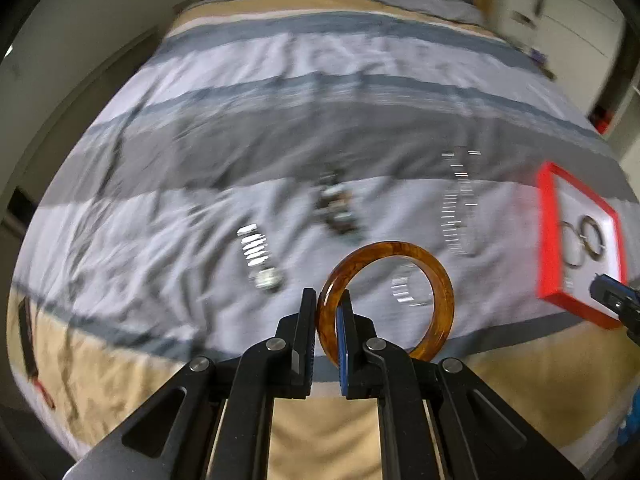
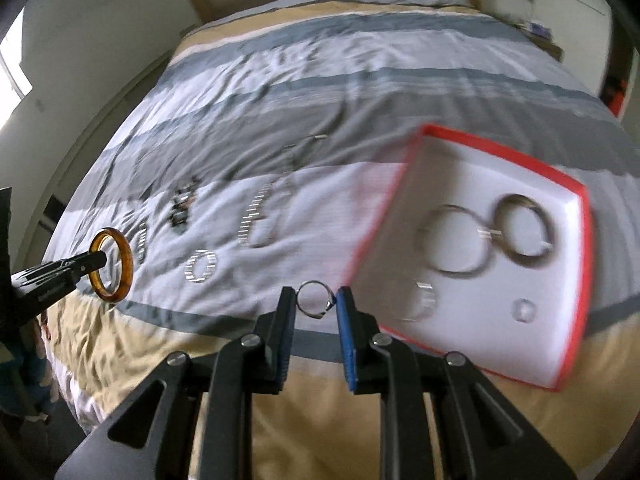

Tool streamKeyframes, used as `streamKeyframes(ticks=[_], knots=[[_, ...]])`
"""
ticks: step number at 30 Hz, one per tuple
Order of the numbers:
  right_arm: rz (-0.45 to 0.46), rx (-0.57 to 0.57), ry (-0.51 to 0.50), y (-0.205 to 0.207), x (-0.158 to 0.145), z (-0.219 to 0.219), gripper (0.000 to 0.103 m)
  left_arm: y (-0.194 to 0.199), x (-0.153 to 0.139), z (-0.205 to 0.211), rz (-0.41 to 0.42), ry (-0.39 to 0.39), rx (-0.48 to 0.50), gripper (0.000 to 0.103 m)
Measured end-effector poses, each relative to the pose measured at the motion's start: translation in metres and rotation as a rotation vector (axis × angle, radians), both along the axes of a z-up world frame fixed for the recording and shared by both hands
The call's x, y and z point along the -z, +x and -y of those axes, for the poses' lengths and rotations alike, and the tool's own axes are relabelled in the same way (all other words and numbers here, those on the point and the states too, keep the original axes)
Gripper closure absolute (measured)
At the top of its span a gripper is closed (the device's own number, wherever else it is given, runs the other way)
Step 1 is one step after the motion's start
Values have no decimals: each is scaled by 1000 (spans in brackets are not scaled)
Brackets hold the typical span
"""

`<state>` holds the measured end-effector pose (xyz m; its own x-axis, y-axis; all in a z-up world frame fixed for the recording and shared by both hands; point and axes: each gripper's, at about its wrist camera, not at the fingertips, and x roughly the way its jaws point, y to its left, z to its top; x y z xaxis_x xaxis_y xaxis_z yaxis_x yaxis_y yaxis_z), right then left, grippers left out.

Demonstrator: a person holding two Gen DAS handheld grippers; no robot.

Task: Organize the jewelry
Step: 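Carry the amber bangle and ring into the red box while both tools release them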

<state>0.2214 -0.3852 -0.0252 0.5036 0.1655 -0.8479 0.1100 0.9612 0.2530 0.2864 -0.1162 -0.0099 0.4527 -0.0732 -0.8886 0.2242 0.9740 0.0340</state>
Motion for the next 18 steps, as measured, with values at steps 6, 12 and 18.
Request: streamKeyframes(ticks=[6, 12, 18], knots=[[-26, 93, -22, -18, 7, 61, 84, -4, 2, 84, -13, -44, 143, 94], [-64, 130, -12, -29, 28, 92, 84, -3, 16, 161, -33, -76, 267, 94], [-93, 150, 14, -31, 49, 107, 84, 1, 35, 221, -55, -79, 376, 94]])
